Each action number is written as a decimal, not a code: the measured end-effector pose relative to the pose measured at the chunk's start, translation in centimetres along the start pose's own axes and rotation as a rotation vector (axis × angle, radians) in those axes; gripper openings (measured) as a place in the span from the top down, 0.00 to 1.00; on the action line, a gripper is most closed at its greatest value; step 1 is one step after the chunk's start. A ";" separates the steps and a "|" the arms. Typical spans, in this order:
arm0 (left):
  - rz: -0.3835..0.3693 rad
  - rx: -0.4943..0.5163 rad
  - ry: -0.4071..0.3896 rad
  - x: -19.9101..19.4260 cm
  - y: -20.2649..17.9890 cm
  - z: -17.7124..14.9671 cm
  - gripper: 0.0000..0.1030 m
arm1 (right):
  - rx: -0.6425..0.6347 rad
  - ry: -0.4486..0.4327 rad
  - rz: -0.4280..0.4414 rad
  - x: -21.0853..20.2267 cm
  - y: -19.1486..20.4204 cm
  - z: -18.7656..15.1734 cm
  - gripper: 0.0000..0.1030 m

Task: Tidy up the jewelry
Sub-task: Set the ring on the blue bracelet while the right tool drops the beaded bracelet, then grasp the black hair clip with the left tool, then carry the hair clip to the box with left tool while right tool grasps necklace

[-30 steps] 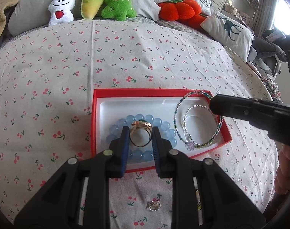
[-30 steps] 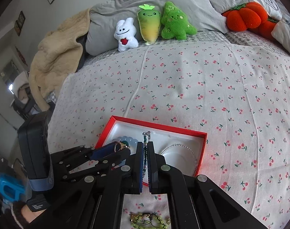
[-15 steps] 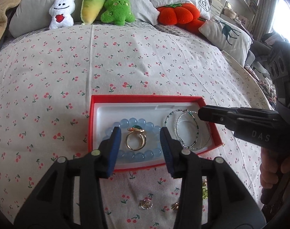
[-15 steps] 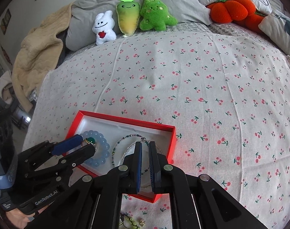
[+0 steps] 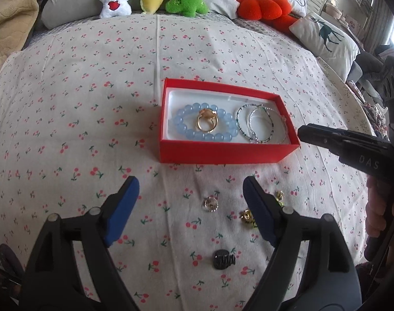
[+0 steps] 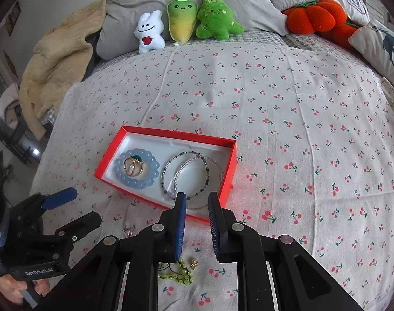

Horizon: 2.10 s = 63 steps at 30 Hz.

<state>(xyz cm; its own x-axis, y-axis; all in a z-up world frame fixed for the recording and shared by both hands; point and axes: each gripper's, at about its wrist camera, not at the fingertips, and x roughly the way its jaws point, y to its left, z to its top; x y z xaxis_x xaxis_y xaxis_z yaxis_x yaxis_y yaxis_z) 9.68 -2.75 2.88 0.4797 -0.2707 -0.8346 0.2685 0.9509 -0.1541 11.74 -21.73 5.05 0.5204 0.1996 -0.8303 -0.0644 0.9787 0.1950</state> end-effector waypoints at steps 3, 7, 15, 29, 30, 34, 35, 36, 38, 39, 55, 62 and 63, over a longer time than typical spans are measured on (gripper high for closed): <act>0.019 -0.015 0.030 -0.5 0.3 -1.6 0.20 | 0.008 0.004 -0.005 -0.9 0.0 -1.0 0.64; 0.021 -0.054 0.080 -0.8 1.1 -3.7 0.20 | 0.041 0.000 -0.014 -2.4 -0.1 -2.4 0.33; -0.013 -0.087 0.164 -1.0 1.4 -6.8 0.20 | 0.159 0.151 -0.025 -2.0 -1.1 -6.4 0.32; -0.119 0.056 0.165 0.6 -1.6 -8.3 0.44 | 0.169 0.274 -0.055 1.3 -1.7 -9.5 0.32; -0.117 0.082 0.165 0.7 -2.0 -8.4 0.46 | 0.167 0.274 -0.055 1.3 -1.7 -9.5 0.32; -0.120 0.124 0.154 1.3 -2.9 -8.1 0.49 | 0.153 0.277 -0.056 1.5 -1.7 -9.6 0.32; -0.120 0.123 0.151 1.4 -2.9 -8.0 0.50 | 0.148 0.277 -0.056 1.5 -1.6 -9.6 0.32; -0.119 0.121 0.149 1.5 -2.9 -8.0 0.51 | 0.144 0.277 -0.056 1.5 -1.6 -9.5 0.32; -0.115 0.117 0.148 1.7 -3.0 -7.8 0.52 | 0.139 0.276 -0.054 1.5 -1.5 -9.6 0.31; -0.111 0.117 0.146 1.7 -2.9 -7.7 0.56 | 0.138 0.277 -0.052 1.5 -1.5 -9.6 0.31; -0.078 0.058 0.112 0.3 -1.4 -6.9 0.75 | 0.219 0.247 -0.008 1.2 -2.1 -8.5 0.32; -0.067 0.028 0.109 -0.3 0.5 -7.1 0.75 | 0.243 0.265 0.007 3.5 -0.5 -7.2 0.61; -0.065 0.024 0.109 -0.4 0.8 -7.2 0.75 | 0.242 0.266 0.006 3.7 -0.4 -7.2 0.65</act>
<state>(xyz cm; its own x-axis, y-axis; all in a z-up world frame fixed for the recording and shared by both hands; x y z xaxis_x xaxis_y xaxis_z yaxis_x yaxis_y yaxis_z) 3.73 -0.84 -0.71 0.3669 -0.3124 -0.8762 0.3167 0.9276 -0.1981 7.56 -21.04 -1.84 0.2785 0.2419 -0.9295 0.1536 0.9441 0.2917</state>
